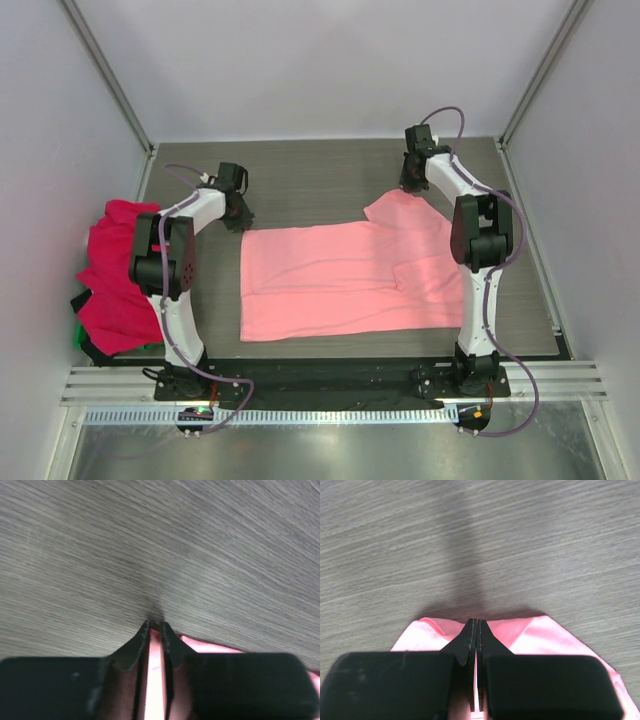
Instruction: Fold and stack the t-shirts
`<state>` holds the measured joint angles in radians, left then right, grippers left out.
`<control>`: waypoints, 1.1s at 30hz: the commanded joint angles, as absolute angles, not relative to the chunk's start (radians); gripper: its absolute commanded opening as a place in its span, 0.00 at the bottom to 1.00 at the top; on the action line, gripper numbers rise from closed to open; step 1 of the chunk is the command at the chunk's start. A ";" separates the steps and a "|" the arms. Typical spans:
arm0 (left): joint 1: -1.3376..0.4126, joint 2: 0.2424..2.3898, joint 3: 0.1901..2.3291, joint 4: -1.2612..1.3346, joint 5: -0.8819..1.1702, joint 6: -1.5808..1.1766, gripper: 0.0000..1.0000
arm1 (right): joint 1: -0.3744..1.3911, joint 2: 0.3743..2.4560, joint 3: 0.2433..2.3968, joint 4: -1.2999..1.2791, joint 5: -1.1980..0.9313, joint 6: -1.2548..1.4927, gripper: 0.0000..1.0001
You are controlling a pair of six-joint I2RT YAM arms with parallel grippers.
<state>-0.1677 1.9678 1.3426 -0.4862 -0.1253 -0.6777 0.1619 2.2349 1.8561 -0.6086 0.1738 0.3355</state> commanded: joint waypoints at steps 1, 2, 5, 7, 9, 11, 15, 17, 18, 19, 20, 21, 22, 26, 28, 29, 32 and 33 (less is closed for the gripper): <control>-0.164 1.947 1.305 -0.465 -0.091 -0.690 0.12 | 0.166 2.137 1.839 -0.600 0.189 0.336 0.01; -0.164 1.942 1.302 -0.465 -0.089 -0.690 0.11 | 0.164 2.129 1.835 -0.601 0.190 0.337 0.01; -0.164 1.924 1.293 -0.465 -0.084 -0.690 0.00 | 0.166 2.105 1.822 -0.600 0.190 0.337 0.01; -0.164 1.911 1.289 -0.463 -0.084 -0.689 0.00 | 0.166 2.094 1.816 -0.601 0.186 0.341 0.01; -0.164 1.888 1.284 -0.468 -0.086 -0.684 0.00 | 0.164 2.076 1.813 -0.603 0.184 0.342 0.01; -0.164 1.872 1.285 -0.474 -0.090 -0.680 0.00 | 0.164 2.060 1.806 -0.607 0.184 0.344 0.01; -0.163 1.815 1.289 -0.495 -0.103 -0.669 0.00 | 0.166 2.011 1.792 -0.614 0.172 0.347 0.01; -0.164 1.798 1.286 -0.502 -0.104 -0.669 0.00 | 0.166 1.994 1.779 -0.620 0.167 0.350 0.01; -0.164 1.792 1.284 -0.505 -0.104 -0.669 0.00 | 0.166 1.973 1.775 -0.621 0.166 0.350 0.01; -0.164 1.780 1.282 -0.508 -0.103 -0.669 0.00 | 0.166 1.962 1.755 -0.620 0.164 0.350 0.01; -0.164 1.772 1.270 -0.508 -0.101 -0.670 0.00 | 0.166 1.948 1.744 -0.620 0.161 0.353 0.01; -0.164 1.766 1.263 -0.508 -0.101 -0.670 0.00 | 0.166 1.934 1.730 -0.620 0.161 0.354 0.01; -0.164 1.750 1.255 -0.508 -0.103 -0.673 0.00 | 0.166 1.905 1.701 -0.620 0.160 0.356 0.01; -0.163 1.709 1.195 -0.503 -0.100 -0.681 0.00 | 0.164 1.813 1.593 -0.606 0.160 0.371 0.01; -0.163 1.689 1.172 -0.499 -0.100 -0.686 0.00 | 0.166 1.766 1.516 -0.595 0.160 0.382 0.01; -0.164 1.666 1.157 -0.496 -0.100 -0.689 0.00 | 0.166 1.720 1.491 -0.586 0.164 0.387 0.01; -0.164 1.622 1.102 -0.483 -0.094 -0.696 0.00 | 0.164 1.630 1.390 -0.574 0.170 0.399 0.01; -0.164 1.609 1.089 -0.480 -0.092 -0.704 0.00 | 0.166 1.608 1.365 -0.572 0.173 0.405 0.01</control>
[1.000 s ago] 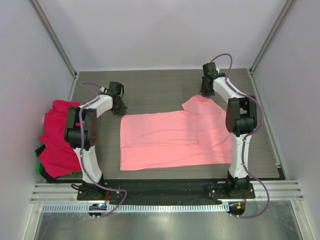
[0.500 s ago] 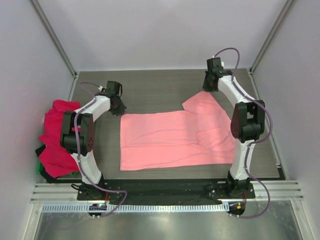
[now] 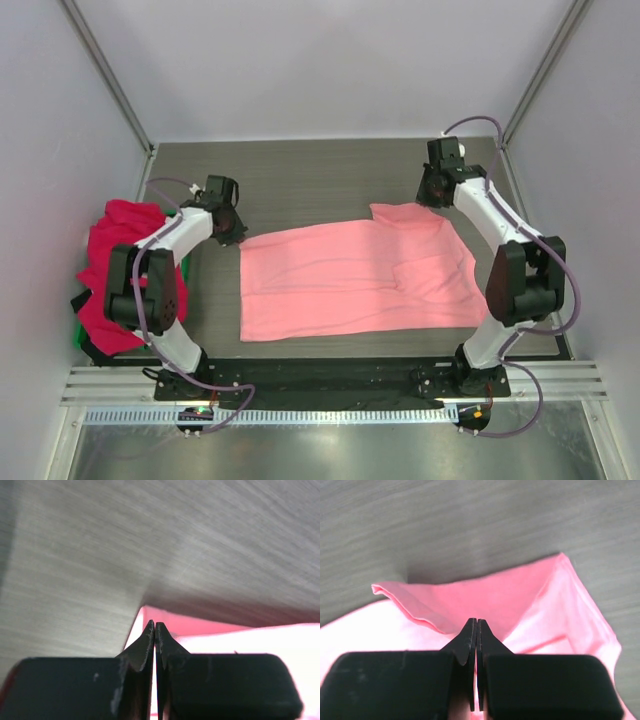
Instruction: Fold and stack the t-shirts
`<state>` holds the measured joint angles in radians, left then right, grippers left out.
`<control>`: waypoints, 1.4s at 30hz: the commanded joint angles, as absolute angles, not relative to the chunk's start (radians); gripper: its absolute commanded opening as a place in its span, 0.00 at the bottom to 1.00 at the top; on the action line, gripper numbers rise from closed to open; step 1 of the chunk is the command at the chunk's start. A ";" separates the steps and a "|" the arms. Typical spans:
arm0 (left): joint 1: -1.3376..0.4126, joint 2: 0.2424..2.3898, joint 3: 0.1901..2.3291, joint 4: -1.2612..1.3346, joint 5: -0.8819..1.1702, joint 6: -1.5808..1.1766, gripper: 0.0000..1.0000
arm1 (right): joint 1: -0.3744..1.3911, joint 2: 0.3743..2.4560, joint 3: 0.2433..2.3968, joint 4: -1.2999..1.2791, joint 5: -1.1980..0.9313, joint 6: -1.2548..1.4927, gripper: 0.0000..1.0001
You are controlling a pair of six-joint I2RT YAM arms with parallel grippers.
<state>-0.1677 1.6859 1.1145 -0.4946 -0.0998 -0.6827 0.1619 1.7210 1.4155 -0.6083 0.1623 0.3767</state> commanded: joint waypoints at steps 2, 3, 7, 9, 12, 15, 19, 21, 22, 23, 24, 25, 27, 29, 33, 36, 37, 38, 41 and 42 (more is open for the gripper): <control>-0.166 1.588 1.048 -0.471 -0.089 -0.709 0.00 | 0.164 1.560 1.289 -0.563 0.176 0.420 0.01; -0.166 1.566 1.034 -0.468 -0.087 -0.710 0.00 | 0.166 1.513 1.261 -0.560 0.187 0.422 0.01; -0.167 1.523 0.964 -0.459 -0.094 -0.716 0.00 | 0.166 1.415 1.125 -0.552 0.210 0.443 0.01; -0.170 1.508 0.940 -0.446 -0.094 -0.719 0.00 | 0.166 1.376 1.082 -0.552 0.235 0.457 0.01; -0.176 1.473 0.893 -0.437 -0.098 -0.724 0.00 | 0.166 1.304 1.005 -0.552 0.264 0.475 0.01; -0.187 1.437 0.856 -0.431 -0.106 -0.727 0.00 | 0.166 1.226 0.940 -0.552 0.298 0.501 0.01; -0.209 1.388 0.828 -0.428 -0.135 -0.735 0.00 | 0.164 1.132 0.881 -0.554 0.330 0.528 0.01; -0.228 1.365 0.822 -0.429 -0.155 -0.739 0.00 | 0.161 1.080 0.871 -0.560 0.344 0.535 0.01; -0.236 1.359 0.821 -0.428 -0.169 -0.739 0.00 | 0.160 1.062 0.867 -0.566 0.350 0.541 0.01; -0.241 1.355 0.821 -0.429 -0.178 -0.741 0.00 | 0.160 1.046 0.865 -0.580 0.354 0.545 0.01; -0.255 1.344 0.819 -0.431 -0.186 -0.744 0.00 | 0.158 1.022 0.864 -0.586 0.365 0.548 0.01; -0.261 1.339 0.816 -0.430 -0.195 -0.745 0.00 | 0.155 1.009 0.861 -0.594 0.367 0.551 0.01; -0.275 1.322 0.811 -0.431 -0.216 -0.749 0.00 | 0.153 0.977 0.856 -0.612 0.373 0.554 0.01; -0.279 1.313 0.799 -0.431 -0.224 -0.752 0.00 | 0.150 0.959 0.853 -0.638 0.385 0.555 0.01; -0.285 1.289 0.773 -0.436 -0.233 -0.758 0.00 | 0.146 0.930 0.847 -0.672 0.387 0.561 0.01; -0.285 1.261 0.759 -0.454 -0.255 -0.765 0.00 | 0.144 0.917 0.836 -0.692 0.397 0.569 0.01; -0.285 1.247 0.759 -0.463 -0.262 -0.768 0.00 | 0.143 0.913 0.831 -0.704 0.411 0.572 0.01; -0.287 1.243 0.759 -0.486 -0.270 -0.772 0.00 | 0.138 0.914 0.828 -0.709 0.417 0.572 0.01; -0.287 1.217 0.759 -0.524 -0.302 -0.773 0.00 | 0.124 0.917 0.824 -0.730 0.437 0.578 0.01; -0.285 1.209 0.755 -0.532 -0.307 -0.772 0.00 | 0.117 0.917 0.825 -0.735 0.442 0.583 0.01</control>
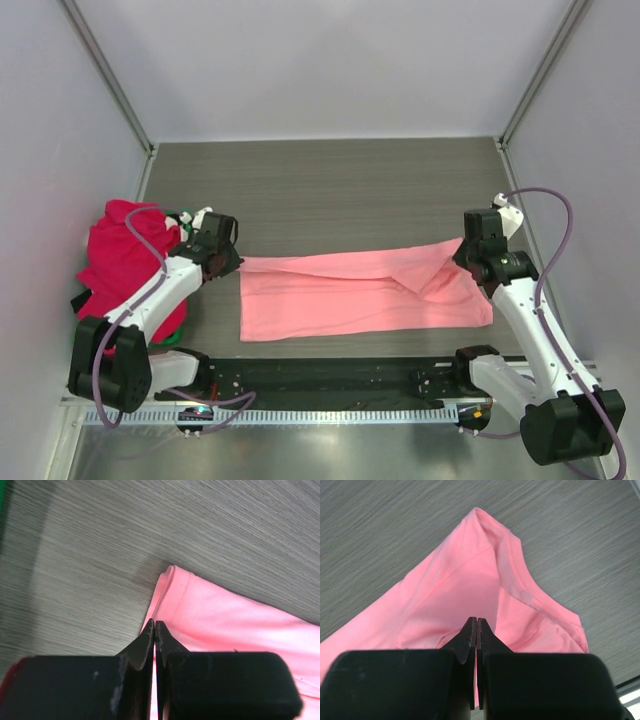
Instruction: Fold and stack the t-shirts
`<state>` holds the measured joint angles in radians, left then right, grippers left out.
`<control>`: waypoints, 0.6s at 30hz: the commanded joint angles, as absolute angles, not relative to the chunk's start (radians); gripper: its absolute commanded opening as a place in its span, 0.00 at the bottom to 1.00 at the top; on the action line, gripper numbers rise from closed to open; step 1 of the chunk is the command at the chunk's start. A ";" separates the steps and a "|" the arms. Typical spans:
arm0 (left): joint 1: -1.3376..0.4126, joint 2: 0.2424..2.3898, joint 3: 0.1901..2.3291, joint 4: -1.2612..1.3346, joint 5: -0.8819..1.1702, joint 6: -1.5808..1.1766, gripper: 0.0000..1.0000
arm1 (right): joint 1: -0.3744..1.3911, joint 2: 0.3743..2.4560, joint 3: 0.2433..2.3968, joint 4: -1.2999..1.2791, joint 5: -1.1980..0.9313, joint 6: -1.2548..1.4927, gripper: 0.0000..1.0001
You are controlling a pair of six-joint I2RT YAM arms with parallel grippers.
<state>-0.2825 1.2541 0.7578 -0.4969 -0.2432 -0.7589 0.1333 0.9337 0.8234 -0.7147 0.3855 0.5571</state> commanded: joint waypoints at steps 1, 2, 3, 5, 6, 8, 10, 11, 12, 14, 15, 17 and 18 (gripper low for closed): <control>-0.287 1.201 0.750 -0.534 -0.307 -0.770 0.00 | 0.112 0.917 0.827 -0.738 0.440 0.591 0.01; -0.287 1.194 0.746 -0.535 -0.305 -0.770 0.00 | 0.109 0.917 0.828 -0.744 0.446 0.595 0.01; -0.285 1.178 0.739 -0.535 -0.305 -0.770 0.00 | 0.097 0.922 0.828 -0.747 0.446 0.598 0.01; -0.287 1.166 0.716 -0.537 -0.295 -0.773 0.00 | 0.087 0.923 0.824 -0.752 0.452 0.609 0.01; -0.287 1.152 0.707 -0.537 -0.290 -0.782 0.00 | 0.084 0.920 0.822 -0.756 0.466 0.615 0.01; -0.285 1.135 0.672 -0.528 -0.273 -0.793 0.00 | 0.080 0.919 0.821 -0.762 0.472 0.639 0.01; -0.287 1.114 0.646 -0.522 -0.265 -0.811 0.00 | 0.074 0.908 0.807 -0.767 0.476 0.667 0.01; -0.287 1.108 0.625 -0.519 -0.252 -0.819 0.01 | 0.072 0.904 0.801 -0.769 0.472 0.684 0.01; -0.287 1.100 0.614 -0.518 -0.249 -0.824 0.04 | 0.072 0.897 0.795 -0.772 0.472 0.716 0.01; -0.285 1.074 0.592 -0.522 -0.235 -0.838 0.13 | 0.064 0.864 0.764 -0.770 0.472 0.756 0.09; -0.285 1.063 0.588 -0.525 -0.224 -0.839 0.35 | 0.061 0.853 0.755 -0.772 0.474 0.788 0.22; -0.287 1.026 0.587 -0.552 -0.227 -0.845 0.48 | 0.052 0.825 0.741 -0.770 0.483 0.808 0.61; -0.287 1.014 0.597 -0.561 -0.235 -0.845 0.58 | 0.054 0.813 0.738 -0.770 0.492 0.819 0.72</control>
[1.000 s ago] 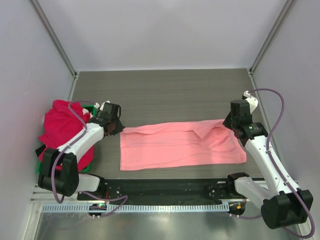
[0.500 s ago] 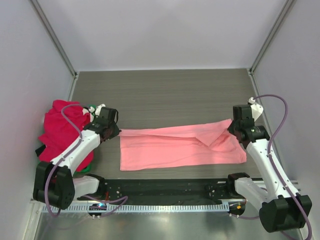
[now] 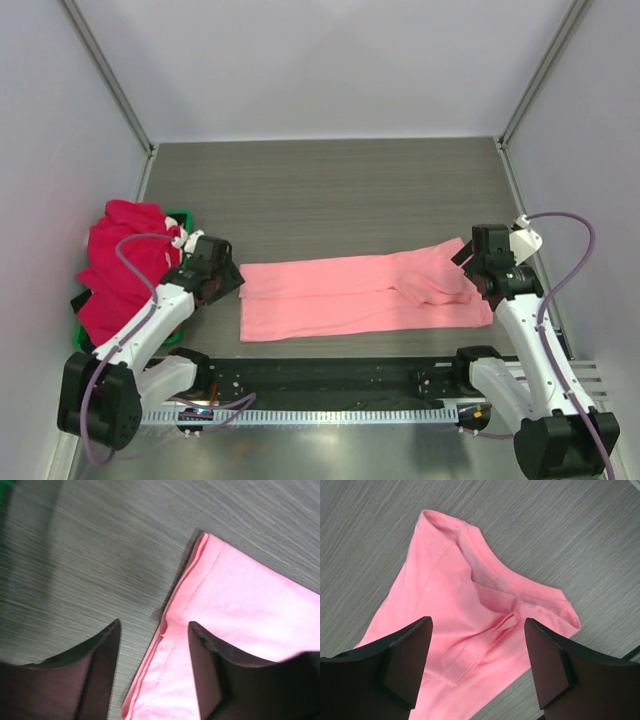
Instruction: Fold and stack the t-shirts
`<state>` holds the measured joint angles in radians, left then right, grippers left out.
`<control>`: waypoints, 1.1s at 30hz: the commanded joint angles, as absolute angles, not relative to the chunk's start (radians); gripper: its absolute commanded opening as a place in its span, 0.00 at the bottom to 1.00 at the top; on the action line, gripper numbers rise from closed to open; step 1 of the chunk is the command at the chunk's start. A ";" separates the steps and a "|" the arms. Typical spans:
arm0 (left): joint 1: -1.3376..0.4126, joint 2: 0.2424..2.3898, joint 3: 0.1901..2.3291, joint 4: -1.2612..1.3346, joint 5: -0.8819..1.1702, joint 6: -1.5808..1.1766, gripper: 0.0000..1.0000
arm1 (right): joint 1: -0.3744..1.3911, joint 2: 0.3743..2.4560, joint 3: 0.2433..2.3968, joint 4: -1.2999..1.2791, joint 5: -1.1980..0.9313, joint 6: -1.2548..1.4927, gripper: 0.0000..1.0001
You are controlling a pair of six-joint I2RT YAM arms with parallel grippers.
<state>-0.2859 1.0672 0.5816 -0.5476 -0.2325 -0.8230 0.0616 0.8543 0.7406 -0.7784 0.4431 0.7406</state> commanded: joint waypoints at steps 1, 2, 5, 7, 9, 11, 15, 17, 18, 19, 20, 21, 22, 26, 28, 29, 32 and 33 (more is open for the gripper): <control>-0.285 0.997 0.603 -0.572 -0.250 -0.845 0.61 | 0.054 0.805 0.738 -0.770 0.502 0.827 0.83; -0.285 0.971 0.610 -0.589 -0.258 -0.841 0.61 | 0.052 0.790 0.742 -0.770 0.500 0.828 0.84; -0.287 0.954 0.644 -0.595 -0.252 -0.825 0.60 | 0.052 0.781 0.747 -0.711 0.395 0.779 0.83; -0.299 0.974 0.679 -0.569 -0.241 -0.813 0.58 | 0.055 0.798 0.736 -0.646 0.315 0.752 0.78; -0.351 1.053 0.719 -0.563 -0.259 -0.795 0.56 | 0.058 0.857 0.723 -0.603 0.181 0.744 0.76; -0.415 1.132 0.785 -0.551 -0.271 -0.781 0.56 | 0.072 0.925 0.710 -0.560 0.115 0.738 0.77; -0.484 1.371 0.873 -0.520 -0.222 -0.753 0.54 | 0.078 1.124 0.695 -0.497 0.014 0.732 0.77; -0.514 1.437 0.905 -0.512 -0.209 -0.739 0.53 | 0.078 1.176 0.689 -0.460 0.014 0.727 0.78; -0.520 1.462 0.910 -0.511 -0.201 -0.738 0.53 | 0.078 1.210 0.693 -0.456 0.014 0.723 0.79; -0.525 1.507 0.911 -0.503 -0.192 -0.735 0.52 | 0.075 1.263 0.702 -0.448 0.014 0.721 0.79; -0.526 1.525 0.911 -0.499 -0.183 -0.735 0.52 | 0.072 1.296 0.710 -0.446 0.012 0.718 0.79; -0.531 1.538 0.908 -0.500 -0.172 -0.738 0.52 | 0.069 1.324 0.718 -0.442 0.012 0.712 0.80; -0.534 1.563 0.904 -0.499 -0.161 -0.742 0.51 | 0.066 1.385 0.738 -0.430 0.012 0.709 0.80; -0.557 1.574 0.861 -0.500 -0.156 -0.758 0.51 | 0.048 1.561 0.830 -0.410 -0.044 0.673 0.80; -0.561 1.568 0.813 -0.494 -0.149 -0.781 0.51 | 0.048 1.647 0.921 -0.407 -0.048 0.652 0.80; -0.571 1.562 0.792 -0.483 -0.138 -0.791 0.51 | 0.048 1.685 0.958 -0.405 -0.054 0.649 0.79; -0.615 1.559 0.710 -0.420 -0.080 -0.847 0.51 | 0.058 1.882 1.141 -0.405 -0.087 0.646 0.77; -0.632 1.557 0.694 -0.407 -0.071 -0.888 0.51 | 0.066 1.976 1.197 -0.411 -0.101 0.643 0.76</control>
<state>-0.5766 1.5181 0.7944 -0.4225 -0.1818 -0.7879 0.0513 1.7798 1.1072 -0.4877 -0.0608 0.6777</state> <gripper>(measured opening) 0.513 0.768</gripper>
